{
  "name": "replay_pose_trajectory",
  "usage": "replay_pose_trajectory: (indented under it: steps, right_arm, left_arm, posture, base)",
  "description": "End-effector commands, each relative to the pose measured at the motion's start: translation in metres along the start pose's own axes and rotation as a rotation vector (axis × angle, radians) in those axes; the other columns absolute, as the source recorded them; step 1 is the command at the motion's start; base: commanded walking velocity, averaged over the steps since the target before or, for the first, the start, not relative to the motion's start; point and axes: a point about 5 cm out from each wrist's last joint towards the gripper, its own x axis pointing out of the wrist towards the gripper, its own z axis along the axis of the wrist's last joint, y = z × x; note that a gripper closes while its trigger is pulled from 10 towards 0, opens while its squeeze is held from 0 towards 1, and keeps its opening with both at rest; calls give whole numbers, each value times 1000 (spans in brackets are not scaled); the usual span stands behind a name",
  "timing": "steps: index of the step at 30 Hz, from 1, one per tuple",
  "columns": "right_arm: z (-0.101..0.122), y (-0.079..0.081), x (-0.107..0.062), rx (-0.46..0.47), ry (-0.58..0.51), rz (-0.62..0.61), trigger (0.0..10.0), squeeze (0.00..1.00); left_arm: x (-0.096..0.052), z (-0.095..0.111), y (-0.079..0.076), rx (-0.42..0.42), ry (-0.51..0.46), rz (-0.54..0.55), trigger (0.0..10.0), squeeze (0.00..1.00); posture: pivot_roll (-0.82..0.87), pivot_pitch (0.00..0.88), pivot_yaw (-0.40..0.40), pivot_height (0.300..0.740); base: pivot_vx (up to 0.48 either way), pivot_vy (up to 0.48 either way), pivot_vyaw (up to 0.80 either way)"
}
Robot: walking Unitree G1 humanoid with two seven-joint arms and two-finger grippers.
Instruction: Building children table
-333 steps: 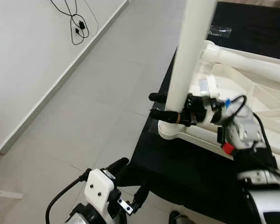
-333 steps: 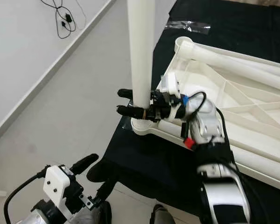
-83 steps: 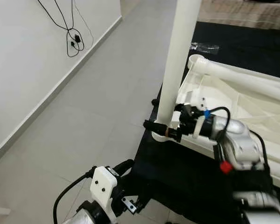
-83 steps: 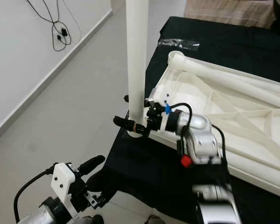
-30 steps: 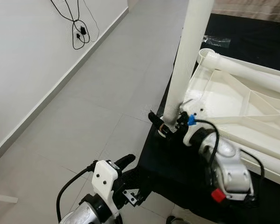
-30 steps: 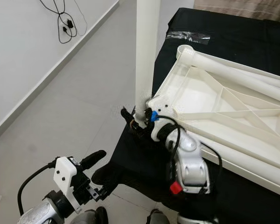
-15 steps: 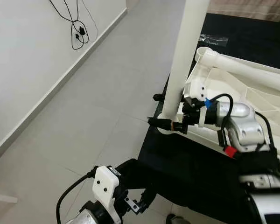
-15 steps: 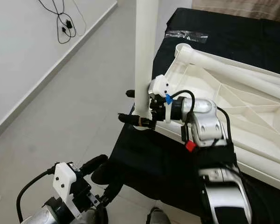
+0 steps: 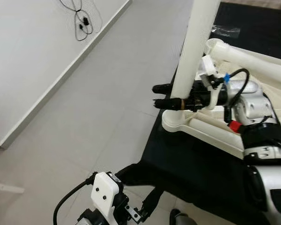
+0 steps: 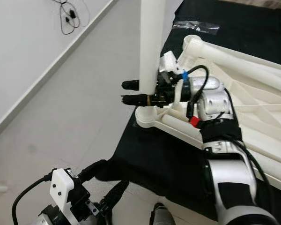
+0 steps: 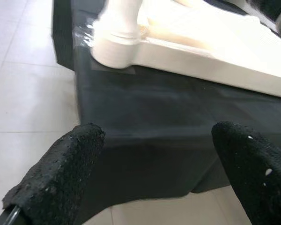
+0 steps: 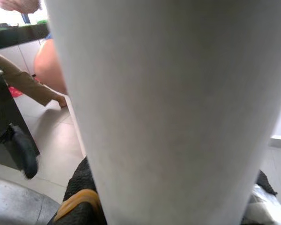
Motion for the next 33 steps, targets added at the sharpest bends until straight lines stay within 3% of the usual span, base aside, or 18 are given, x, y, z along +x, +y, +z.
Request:
replay_pose_trajectory:
  steps: [1, 5, 8, 9, 10, 11, 13, 14, 15, 19, 20, 22, 23, 25, 26, 30, 31, 33]
  right_arm:
    - [-17, 9, -3, 73, 20, 32, 0, 0]
    - [-39, 26, -7, 98, 7, -162, 0, 0]
    - [-57, 51, 7, 206, -35, -390, 0, 0]
    - [-70, 68, 22, 260, -9, -558, 0, 0]
    - [-70, 68, 22, 260, -9, -558, 0, 0]
    - [-85, 96, 40, 269, 133, -847, 0, 0]
    - [-85, 96, 40, 269, 133, -847, 0, 0]
    - [-90, 105, 43, 307, 172, -995, 0, 0]
    - [-90, 105, 43, 307, 172, -995, 0, 0]
    - [-83, 120, 91, 272, 164, -971, 0, 0]
    - [-80, 118, 93, 264, 164, -951, 2157, 0]
    - [-80, 116, 92, 265, 168, -949, 2157, 0]
    - [-78, 114, 88, 258, 175, -952, 10000, 0]
    - [-73, 108, 84, 258, 133, -935, 10000, 0]
    - [-68, 104, 83, 275, 79, -888, 10000, 1000]
    - [-54, 93, 81, 328, -68, -764, 10000, 1000]
    - [-36, 86, 77, 284, -162, -608, 10000, 1000]
    - [-30, 86, 75, 243, -178, -511, 10000, 1000]
  left_arm:
    - [-3, -4, 1, -9, 33, -4, 10000, 0]
    - [-1, -5, 4, -7, 34, -4, 10000, 0]
    - [0, -6, 7, -5, 33, -3, 10000, 0]
    - [0, -6, 9, -3, 33, -2, 10000, 0]
    - [0, -6, 9, -3, 33, -2, 10000, 0]
    - [1, -6, 13, 0, 33, -2, 10000, 0]
    - [1, -6, 13, 0, 33, -2, 10000, 0]
    - [4, -6, 15, 1, 32, -4, 10000, 0]
    - [4, -6, 15, 1, 32, -4, 10000, 0]
    - [11, -8, 18, 3, 23, -18, 10000, 0]
    - [12, -9, 19, 6, 18, -13, 10000, 0]
    - [12, -9, 19, 8, 15, -8, 10000, 0]
    - [12, -8, 19, 9, 10, -3, 10000, 0]
    - [12, -8, 19, 10, 6, 1, 10000, 0]
    - [12, -8, 19, 9, 4, 1, 10000, 0]
    - [12, -8, 18, 8, 4, 0, 10000, 0]
    - [11, -7, 17, 5, 4, -2, 10000, 0]
    - [11, -7, 17, 4, 4, -3, 10000, 0]
  posture:
    - [175, 325, 56, 740]
    - [138, 310, 47, 740]
    - [124, 303, 45, 740]
    - [102, 299, 50, 740]
    - [102, 299, 50, 740]
    - [82, 294, 57, 740]
    - [82, 294, 57, 740]
    - [62, 279, 55, 740]
    - [62, 279, 55, 740]
    - [69, 244, 43, 740]
    - [72, 243, 37, 740]
    - [72, 243, 37, 740]
    - [70, 242, 36, 740]
    - [69, 244, 34, 740]
    - [71, 247, 32, 740]
    - [75, 251, 32, 740]
    - [81, 257, 32, 740]
    - [85, 260, 32, 740]
  base:
    - [0, 0, 0]
    - [0, 0, 0]
    - [0, 0, 0]
    - [0, 0, 0]
    - [0, 0, 0]
    - [0, 0, 0]
    - [0, 0, 0]
    - [0, 0, 0]
    - [0, 0, 0]
    - [0, 0, 0]
    - [0, 0, 0]
    - [0, 0, 0]
    - [0, 0, 0]
    - [0, 0, 0]
    - [0, 0, 0]
    - [0, 0, 0]
    - [0, 0, 0]
    - [0, 0, 0]
